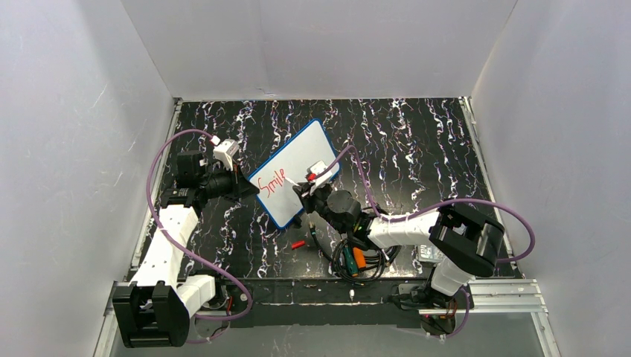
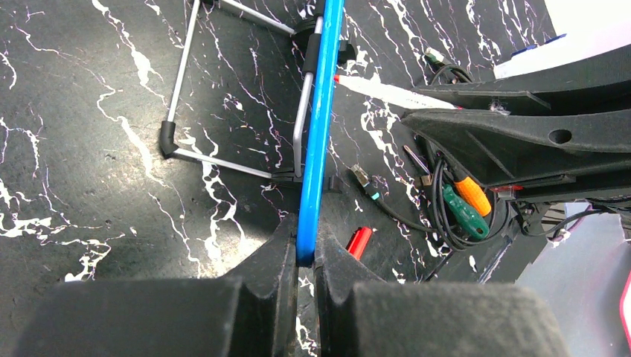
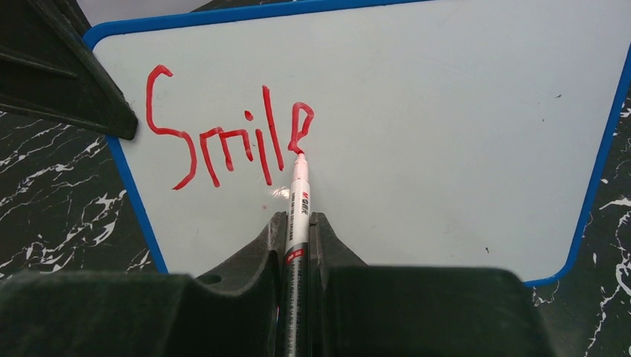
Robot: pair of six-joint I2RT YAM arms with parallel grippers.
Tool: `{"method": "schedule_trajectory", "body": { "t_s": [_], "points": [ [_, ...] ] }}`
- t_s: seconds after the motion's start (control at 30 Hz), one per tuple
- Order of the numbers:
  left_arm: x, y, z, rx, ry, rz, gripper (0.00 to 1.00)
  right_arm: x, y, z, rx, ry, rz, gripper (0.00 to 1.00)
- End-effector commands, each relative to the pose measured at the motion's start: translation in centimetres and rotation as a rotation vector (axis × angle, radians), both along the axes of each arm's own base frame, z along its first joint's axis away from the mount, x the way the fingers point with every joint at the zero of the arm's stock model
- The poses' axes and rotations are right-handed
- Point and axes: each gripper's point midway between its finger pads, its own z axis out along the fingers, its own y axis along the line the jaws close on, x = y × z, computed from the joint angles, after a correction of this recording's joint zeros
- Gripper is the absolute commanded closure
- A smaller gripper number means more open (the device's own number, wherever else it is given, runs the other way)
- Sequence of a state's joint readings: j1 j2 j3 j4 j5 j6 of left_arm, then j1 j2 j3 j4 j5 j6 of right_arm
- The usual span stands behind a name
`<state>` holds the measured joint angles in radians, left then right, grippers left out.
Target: Write a sentence on the whiteboard
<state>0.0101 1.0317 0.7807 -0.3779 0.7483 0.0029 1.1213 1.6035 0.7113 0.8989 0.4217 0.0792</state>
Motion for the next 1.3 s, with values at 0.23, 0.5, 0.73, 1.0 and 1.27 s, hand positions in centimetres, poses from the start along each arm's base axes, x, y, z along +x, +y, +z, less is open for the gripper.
{"method": "schedule_trajectory", "body": {
  "t_s": [0.23, 0.5, 0.73, 1.0, 1.27],
  "points": [
    [-1.0, 0.1, -1.1, 0.039, 0.049, -0.018, 1.0, 1.1, -0.7, 1.7, 0.012, -0.034, -0.07, 0.99],
    [-1.0, 0.2, -1.1, 0.04, 0.047, -0.015, 1.0, 1.3, -1.0, 4.6, 0.056, -0.079, -0.09, 0.99],
    [-0.9, 0.2, -1.0, 0.04, 0.047, -0.015, 1.0, 1.6, -2.2, 5.4, 0.06, -0.099, -0.122, 0.99],
    [-1.0, 0.2, -1.0, 0.04, 0.046, -0.016, 1.0, 1.8, -1.6, 4.4, 0.044, -0.086, -0.104, 0.99],
    [-0.9, 0.2, -1.1, 0.039, 0.047, -0.017, 1.0, 2.1, -0.9, 3.9, 0.034, -0.079, -0.087, 0.99]
  ]
}}
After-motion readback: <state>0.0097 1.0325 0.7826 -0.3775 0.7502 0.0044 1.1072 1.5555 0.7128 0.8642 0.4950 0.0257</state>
